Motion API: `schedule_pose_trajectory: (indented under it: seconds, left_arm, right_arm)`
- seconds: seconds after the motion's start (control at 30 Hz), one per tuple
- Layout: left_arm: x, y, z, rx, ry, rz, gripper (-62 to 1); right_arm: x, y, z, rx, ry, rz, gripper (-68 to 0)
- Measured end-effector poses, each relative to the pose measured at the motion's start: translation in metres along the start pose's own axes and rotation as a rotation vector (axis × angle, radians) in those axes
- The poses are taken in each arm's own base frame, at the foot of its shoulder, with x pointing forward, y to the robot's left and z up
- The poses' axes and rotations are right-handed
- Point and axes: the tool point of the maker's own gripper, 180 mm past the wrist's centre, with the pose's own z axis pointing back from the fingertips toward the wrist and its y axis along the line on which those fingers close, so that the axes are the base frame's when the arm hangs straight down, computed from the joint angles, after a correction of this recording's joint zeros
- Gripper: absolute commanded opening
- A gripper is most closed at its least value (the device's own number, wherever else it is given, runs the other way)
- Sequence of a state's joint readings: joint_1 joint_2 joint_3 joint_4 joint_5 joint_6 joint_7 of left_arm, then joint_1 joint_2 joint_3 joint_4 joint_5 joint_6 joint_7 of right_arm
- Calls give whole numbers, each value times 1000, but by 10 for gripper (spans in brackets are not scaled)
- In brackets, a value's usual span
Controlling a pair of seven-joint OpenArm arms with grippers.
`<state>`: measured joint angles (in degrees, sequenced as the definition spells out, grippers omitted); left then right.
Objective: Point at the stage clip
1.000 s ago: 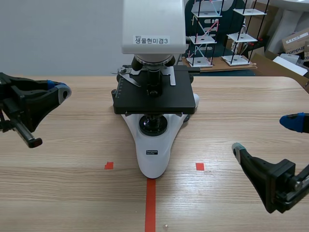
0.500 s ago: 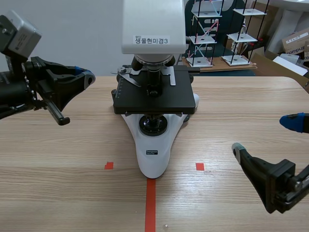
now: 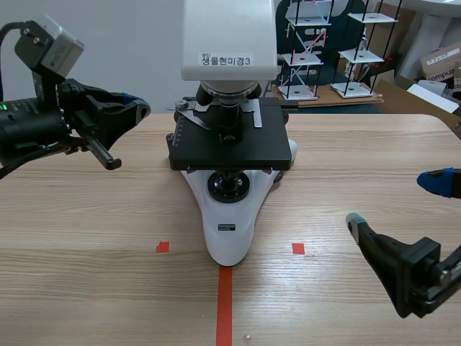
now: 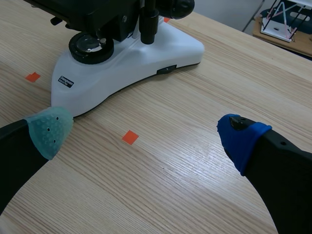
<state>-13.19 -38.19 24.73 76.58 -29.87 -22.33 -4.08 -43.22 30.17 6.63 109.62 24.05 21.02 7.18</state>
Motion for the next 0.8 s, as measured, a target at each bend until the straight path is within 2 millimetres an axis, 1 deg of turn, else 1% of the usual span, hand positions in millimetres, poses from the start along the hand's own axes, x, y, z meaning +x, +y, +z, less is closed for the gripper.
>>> schedule_pose_trajectory:
  seconds: [0.27,0.8]
  left_arm:
    - [-1,-8,-4,-26,-1,10,-569]
    - [-2,-8,-4,-28,5,0,-569]
  right_arm:
    - [0,0,0,0,0,0,4]
    - [0,0,0,0,0,0,4]
